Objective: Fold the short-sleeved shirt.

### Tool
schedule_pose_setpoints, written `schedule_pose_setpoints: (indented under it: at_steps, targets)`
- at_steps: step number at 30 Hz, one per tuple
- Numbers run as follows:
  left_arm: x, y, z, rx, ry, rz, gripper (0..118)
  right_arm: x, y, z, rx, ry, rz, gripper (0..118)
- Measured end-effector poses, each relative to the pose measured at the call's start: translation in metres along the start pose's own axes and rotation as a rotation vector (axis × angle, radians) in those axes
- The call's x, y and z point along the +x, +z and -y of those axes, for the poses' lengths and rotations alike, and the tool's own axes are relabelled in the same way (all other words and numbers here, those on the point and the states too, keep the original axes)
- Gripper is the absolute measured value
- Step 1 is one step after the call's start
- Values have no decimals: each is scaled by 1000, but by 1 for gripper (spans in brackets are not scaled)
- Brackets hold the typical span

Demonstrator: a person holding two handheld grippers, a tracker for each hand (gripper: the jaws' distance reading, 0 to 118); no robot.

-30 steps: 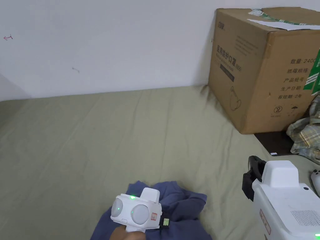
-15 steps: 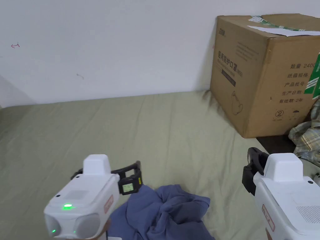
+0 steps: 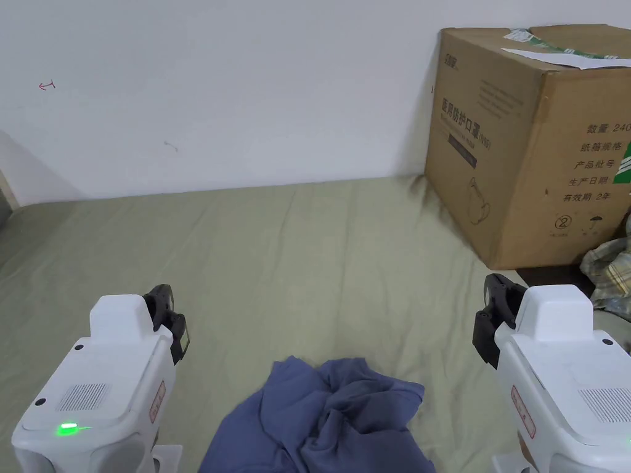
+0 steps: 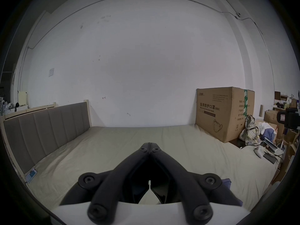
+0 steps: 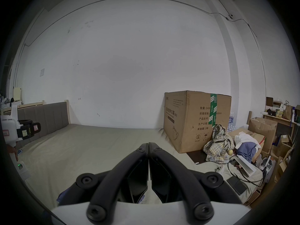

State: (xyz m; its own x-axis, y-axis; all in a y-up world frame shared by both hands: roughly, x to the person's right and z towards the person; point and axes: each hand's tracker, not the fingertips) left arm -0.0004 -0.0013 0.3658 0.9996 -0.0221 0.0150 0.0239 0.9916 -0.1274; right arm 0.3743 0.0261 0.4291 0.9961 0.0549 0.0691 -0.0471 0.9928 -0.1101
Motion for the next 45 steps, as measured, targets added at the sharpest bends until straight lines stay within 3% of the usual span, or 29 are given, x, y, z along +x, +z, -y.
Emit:
schedule_pose_setpoints:
  at_steps: [3,8,13,19,21,22,23,24,25,26,28,30,33,35,36,37,38,43,45]
  targets:
    - [-3,-7,3,-30,12,3,0,-1,-1,0,-3,3,-6,0]
    - [-6,-29,24,-287,61,8,0,-3,-3,0,-4,-2,-7,0]
    - [-14,-48,80,-553,199,23,0,-5,-7,6,-20,-2,-16,0]
    - [-10,-51,148,-739,180,26,0,-9,-12,20,-60,9,-34,0]
    - [-9,-52,161,-785,199,23,15,-10,-14,25,-76,12,-35,0]
    - [-9,-53,166,-800,212,14,35,-10,-15,28,-85,12,-36,0]
    - [-9,-56,170,-832,226,15,69,-11,-15,30,-93,12,-39,0]
    - [-9,-59,175,-855,235,12,92,-11,-17,33,-102,13,-40,0]
    - [-6,-58,178,-893,227,-3,105,-11,-18,35,-111,15,-40,0]
    - [-5,-60,181,-909,212,-21,108,-11,-18,36,-118,17,-41,0]
    - [-1,-62,187,-902,180,-29,106,-11,-20,39,-129,20,-42,0]
    - [4,-65,196,-949,140,-16,76,-10,-23,41,-139,25,-38,0]
    - [9,-62,206,-941,101,-3,59,-6,-28,43,-154,22,-30,0]
    - [13,-60,197,-930,89,1,53,-3,-32,45,-165,14,-27,0]
    - [15,-60,193,-898,51,25,40,-1,-35,47,-172,12,-24,0]
    - [17,-59,192,-881,25,37,16,0,-39,49,-184,8,-22,0]
    - [17,-61,190,-872,38,72,2,2,-44,52,-201,-3,-23,0]
    - [9,-60,170,-831,120,81,1,15,-94,86,-390,-92,-27,0]
    - [7,-57,158,-802,124,104,1,19,-121,105,-498,-136,-57,14]
